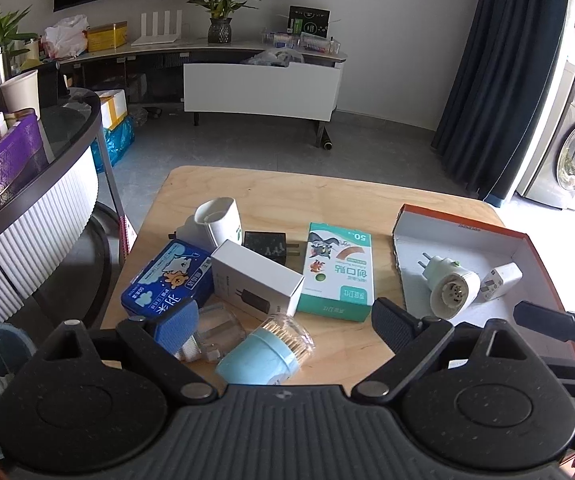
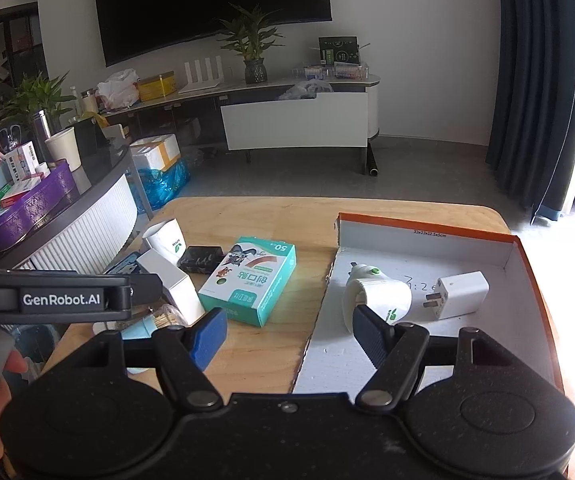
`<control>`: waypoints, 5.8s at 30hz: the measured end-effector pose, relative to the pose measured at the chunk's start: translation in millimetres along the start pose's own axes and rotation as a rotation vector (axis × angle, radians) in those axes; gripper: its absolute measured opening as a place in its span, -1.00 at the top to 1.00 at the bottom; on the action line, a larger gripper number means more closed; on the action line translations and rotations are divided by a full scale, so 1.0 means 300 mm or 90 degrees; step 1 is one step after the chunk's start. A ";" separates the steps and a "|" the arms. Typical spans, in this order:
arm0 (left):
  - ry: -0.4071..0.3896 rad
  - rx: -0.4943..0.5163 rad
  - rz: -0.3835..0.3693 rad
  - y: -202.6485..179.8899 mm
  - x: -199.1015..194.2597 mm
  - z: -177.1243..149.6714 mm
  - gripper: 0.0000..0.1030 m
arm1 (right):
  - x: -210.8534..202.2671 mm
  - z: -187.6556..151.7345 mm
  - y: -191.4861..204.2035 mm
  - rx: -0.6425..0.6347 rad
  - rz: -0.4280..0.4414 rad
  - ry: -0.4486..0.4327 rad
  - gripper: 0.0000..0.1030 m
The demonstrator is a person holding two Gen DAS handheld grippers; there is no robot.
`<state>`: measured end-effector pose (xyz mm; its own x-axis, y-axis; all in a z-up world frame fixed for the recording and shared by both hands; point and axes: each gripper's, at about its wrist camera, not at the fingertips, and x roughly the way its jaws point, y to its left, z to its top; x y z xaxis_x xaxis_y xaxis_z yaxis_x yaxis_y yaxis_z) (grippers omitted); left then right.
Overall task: Organize rigid objects
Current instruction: 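Withdraw both open tools from the box back toward the table items, then grasp the blue tissue pack with left tool while right tool grasps the bandage box, then carry the blue pack and bandage box in both tools over the open box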
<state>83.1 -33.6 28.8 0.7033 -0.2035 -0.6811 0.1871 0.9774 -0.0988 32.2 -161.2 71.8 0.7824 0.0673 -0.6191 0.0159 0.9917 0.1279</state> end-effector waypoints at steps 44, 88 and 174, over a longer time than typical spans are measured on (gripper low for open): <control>0.056 0.071 -0.005 0.323 0.340 0.017 -0.38 | 0.182 -0.031 0.056 0.022 0.015 0.064 -0.61; -0.033 -0.016 0.003 0.279 0.081 0.056 -0.21 | 0.212 0.114 0.125 0.050 -0.027 0.032 -0.64; -0.001 0.124 -0.152 -0.312 -0.014 -0.089 -0.21 | -0.236 -0.074 -0.313 0.134 -0.151 -0.054 -0.64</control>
<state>44.2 -122.7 21.5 0.6244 -0.4256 -0.6550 0.4750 0.8725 -0.1142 -38.7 -256.7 86.3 0.7906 -0.1814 -0.5849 0.3260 0.9332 0.1511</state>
